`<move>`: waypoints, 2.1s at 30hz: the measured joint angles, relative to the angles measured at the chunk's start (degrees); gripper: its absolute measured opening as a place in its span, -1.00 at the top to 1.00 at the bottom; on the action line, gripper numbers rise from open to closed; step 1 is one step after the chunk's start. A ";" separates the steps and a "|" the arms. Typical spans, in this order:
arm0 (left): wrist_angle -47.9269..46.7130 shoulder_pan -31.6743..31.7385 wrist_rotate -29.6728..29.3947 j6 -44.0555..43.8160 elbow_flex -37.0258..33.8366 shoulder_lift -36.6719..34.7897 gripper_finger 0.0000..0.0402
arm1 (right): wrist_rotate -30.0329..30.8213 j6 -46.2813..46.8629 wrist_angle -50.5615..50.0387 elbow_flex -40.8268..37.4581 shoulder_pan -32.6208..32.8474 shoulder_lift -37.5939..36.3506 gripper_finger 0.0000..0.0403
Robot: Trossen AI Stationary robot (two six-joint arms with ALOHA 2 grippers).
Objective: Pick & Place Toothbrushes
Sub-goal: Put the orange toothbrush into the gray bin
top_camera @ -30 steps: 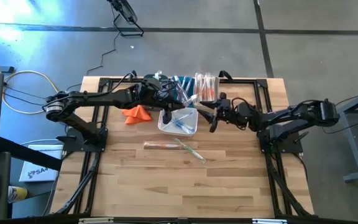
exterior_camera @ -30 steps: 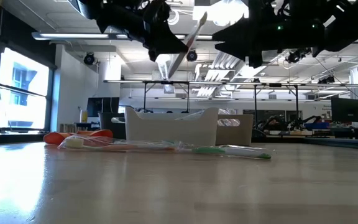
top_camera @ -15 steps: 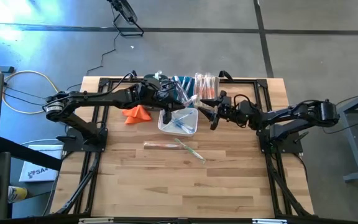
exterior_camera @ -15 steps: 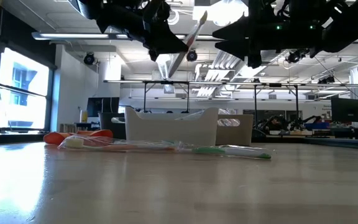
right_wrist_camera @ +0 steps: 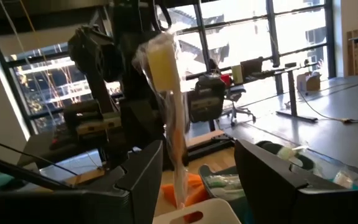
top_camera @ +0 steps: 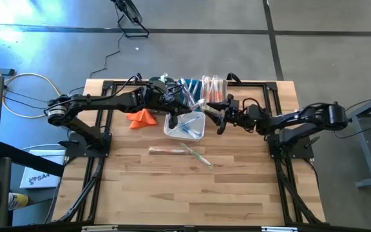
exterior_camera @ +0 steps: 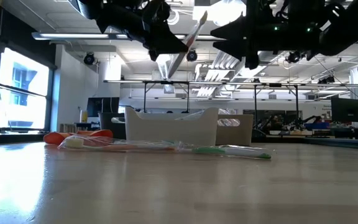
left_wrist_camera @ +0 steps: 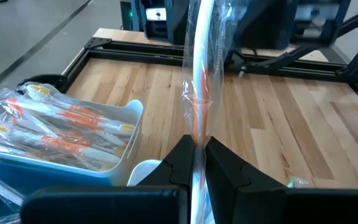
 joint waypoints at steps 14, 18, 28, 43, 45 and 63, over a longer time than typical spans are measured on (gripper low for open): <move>-0.25 0.00 0.07 -0.14 0.00 0.00 0.90 | -6.50 -0.88 4.93 9.44 0.00 15.54 0.04; -0.56 0.02 0.04 -0.16 -0.04 -0.02 0.90 | -6.41 -3.43 4.77 10.82 -0.02 16.61 0.04; -0.52 0.00 0.07 -0.14 -0.04 -0.02 0.90 | -5.81 -4.61 7.37 11.15 -0.02 16.44 0.26; -0.56 -0.02 0.25 0.44 -0.04 -0.02 0.90 | -5.83 -4.60 6.98 11.13 -0.04 16.44 0.90; -0.59 -0.02 0.24 0.45 -0.04 -0.02 0.90 | -5.82 -4.20 6.89 11.13 -0.04 16.41 0.89; -1.46 -0.02 -2.15 0.10 -0.02 -0.02 0.71 | -5.41 -3.17 6.28 11.04 -0.04 16.39 0.90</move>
